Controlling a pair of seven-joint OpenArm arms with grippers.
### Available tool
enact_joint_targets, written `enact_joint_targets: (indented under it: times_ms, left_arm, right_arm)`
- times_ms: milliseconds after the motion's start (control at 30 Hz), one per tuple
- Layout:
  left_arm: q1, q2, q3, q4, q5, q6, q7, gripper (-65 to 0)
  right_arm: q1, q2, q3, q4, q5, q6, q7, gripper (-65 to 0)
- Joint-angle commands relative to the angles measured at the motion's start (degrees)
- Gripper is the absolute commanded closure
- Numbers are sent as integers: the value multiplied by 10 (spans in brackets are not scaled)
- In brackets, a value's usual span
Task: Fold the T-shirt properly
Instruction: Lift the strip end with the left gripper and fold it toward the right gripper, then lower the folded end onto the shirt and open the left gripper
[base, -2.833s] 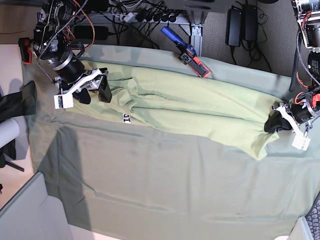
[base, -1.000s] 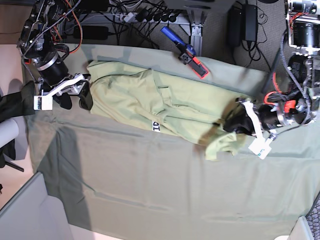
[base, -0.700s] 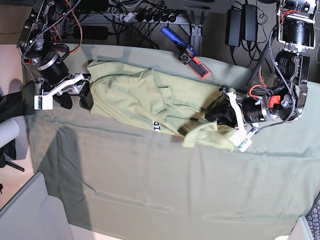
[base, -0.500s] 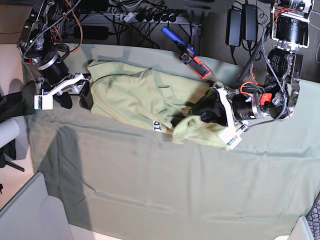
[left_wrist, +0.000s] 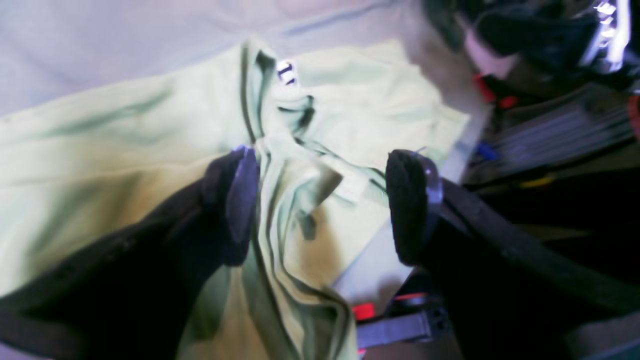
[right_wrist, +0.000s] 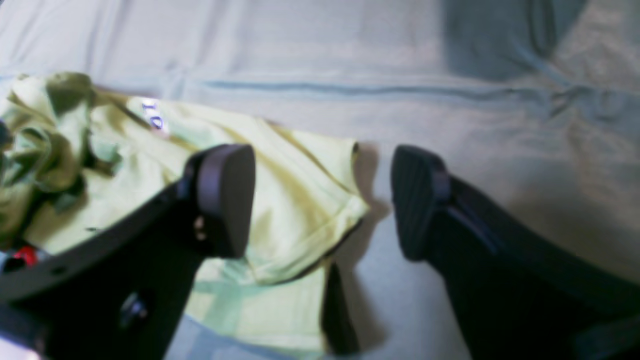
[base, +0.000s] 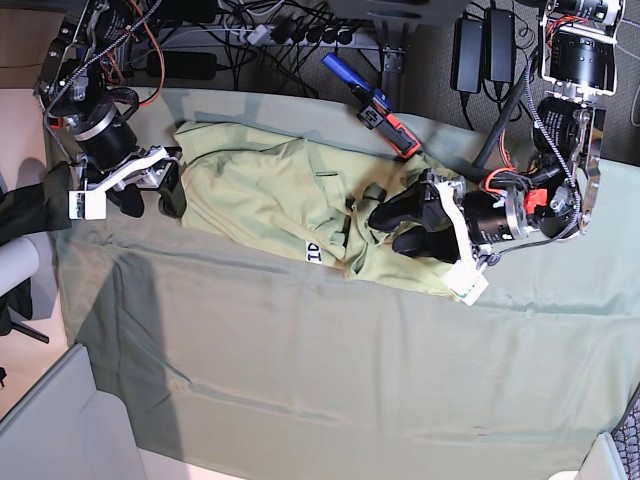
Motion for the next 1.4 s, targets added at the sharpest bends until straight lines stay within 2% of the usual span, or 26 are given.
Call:
enact_joint_targets:
  times_ms: [0, 233, 433, 567, 900, 1233, 1367]
  left_arm:
    - [-10, 0, -9, 11, -19, -5, -7, -430]
    - [-9, -1, -79, 11, -12, -5, 5, -430]
    - [-9, -22, -92, 11, -11, -5, 12, -430]
    - [-8, -22, -92, 11, -10, -5, 12, -430]
    - [-6, -22, -92, 11, -10, -5, 12, -430]
    - [-6, -23, -92, 11, -5, -5, 12, -430]
    - [-6, -23, -92, 11, -5, -5, 11, -430]
  right_arm:
    - [4, 8, 4, 10, -1, 20, 16, -420]
    - [5, 9, 4, -16, -9, 7, 17, -420]
    - [12, 9, 4, -127, 52, 8, 17, -422]
    - [15, 8, 4, -152, 81, 9, 14, -422]
    - [24, -17, -1, -151, 80, 9, 0, -422]
    - [23, -21, -79, -151, 38, 8, 0, -422]
    - [23, -21, -86, -151, 31, 8, 3, -420]
